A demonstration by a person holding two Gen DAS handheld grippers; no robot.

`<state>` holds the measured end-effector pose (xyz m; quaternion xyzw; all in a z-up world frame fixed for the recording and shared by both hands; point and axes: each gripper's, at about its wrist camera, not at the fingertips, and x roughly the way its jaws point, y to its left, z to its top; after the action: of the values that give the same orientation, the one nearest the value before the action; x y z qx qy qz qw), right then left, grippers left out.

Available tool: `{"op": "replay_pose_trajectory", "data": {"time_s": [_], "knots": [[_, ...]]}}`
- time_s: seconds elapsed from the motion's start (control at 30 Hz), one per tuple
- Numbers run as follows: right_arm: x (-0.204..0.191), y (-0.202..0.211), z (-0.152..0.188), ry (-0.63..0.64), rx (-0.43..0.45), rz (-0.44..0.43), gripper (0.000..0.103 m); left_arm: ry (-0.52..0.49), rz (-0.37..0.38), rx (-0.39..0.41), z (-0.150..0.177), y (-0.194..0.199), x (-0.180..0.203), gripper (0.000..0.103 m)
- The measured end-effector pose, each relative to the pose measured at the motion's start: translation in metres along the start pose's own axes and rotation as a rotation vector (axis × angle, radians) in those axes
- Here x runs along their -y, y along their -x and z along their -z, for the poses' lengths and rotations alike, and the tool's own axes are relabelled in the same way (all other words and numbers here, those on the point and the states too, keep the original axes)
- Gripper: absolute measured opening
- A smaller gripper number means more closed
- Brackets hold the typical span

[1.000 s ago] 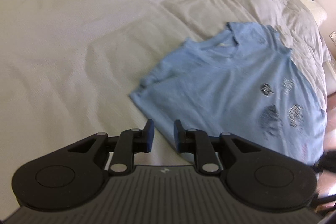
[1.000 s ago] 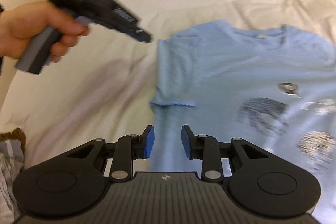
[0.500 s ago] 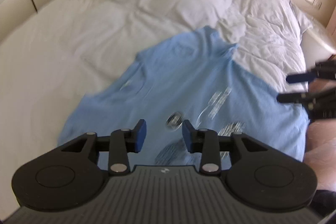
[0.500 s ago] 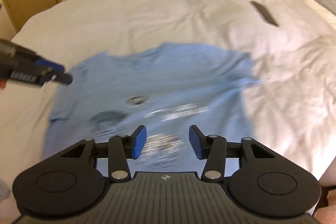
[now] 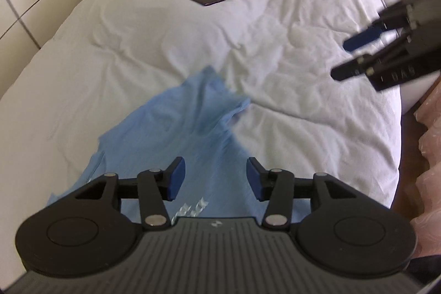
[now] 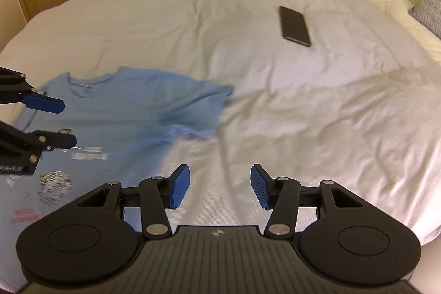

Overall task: Fold clothes
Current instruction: 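Open both grippers and release the t-shirt onto the bed, then grasp the t-shirt side edge with the left gripper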

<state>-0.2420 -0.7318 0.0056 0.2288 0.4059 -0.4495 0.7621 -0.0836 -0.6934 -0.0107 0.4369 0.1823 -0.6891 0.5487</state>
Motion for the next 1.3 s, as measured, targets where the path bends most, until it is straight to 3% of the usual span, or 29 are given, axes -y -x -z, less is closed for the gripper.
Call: {"op": "replay_pose_trajectory", "data": {"time_s": [0.17, 0.37, 0.5, 0.67, 0.87, 1.03, 1.17, 1.3], "knots": [[0.022, -0.001, -0.022, 0.082, -0.036, -0.006, 0.053, -0.123, -0.024, 0.029, -0.02, -0.037, 0.026, 0.042], [0.05, -0.018, -0.056, 0.197, -0.073, -0.053, 0.053, -0.263, -0.079, -0.011, -0.041, -0.084, 0.057, 0.042], [0.069, -0.058, -0.086, 0.323, -0.098, -0.119, 0.049, -0.261, -0.148, -0.058, -0.055, -0.118, 0.066, 0.042], [0.084, -0.13, -0.128, 0.475, -0.126, -0.295, 0.039, -0.188, -0.23, -0.144, -0.067, -0.163, 0.074, 0.038], [0.072, -0.195, -0.168, 0.646, -0.165, -0.463, 0.038, -0.233, -0.267, -0.232, -0.063, -0.193, 0.091, 0.037], [0.05, -0.239, -0.179, 0.762, -0.224, -0.528, 0.038, -0.249, -0.285, -0.23, -0.059, -0.212, 0.097, 0.032], [0.035, -0.269, -0.179, 0.84, -0.289, -0.564, 0.038, -0.188, -0.283, -0.222, -0.061, -0.221, 0.091, 0.017], [0.029, -0.291, -0.176, 0.876, -0.35, -0.576, 0.038, -0.128, -0.29, -0.206, -0.063, -0.222, 0.085, 0.01]]}}
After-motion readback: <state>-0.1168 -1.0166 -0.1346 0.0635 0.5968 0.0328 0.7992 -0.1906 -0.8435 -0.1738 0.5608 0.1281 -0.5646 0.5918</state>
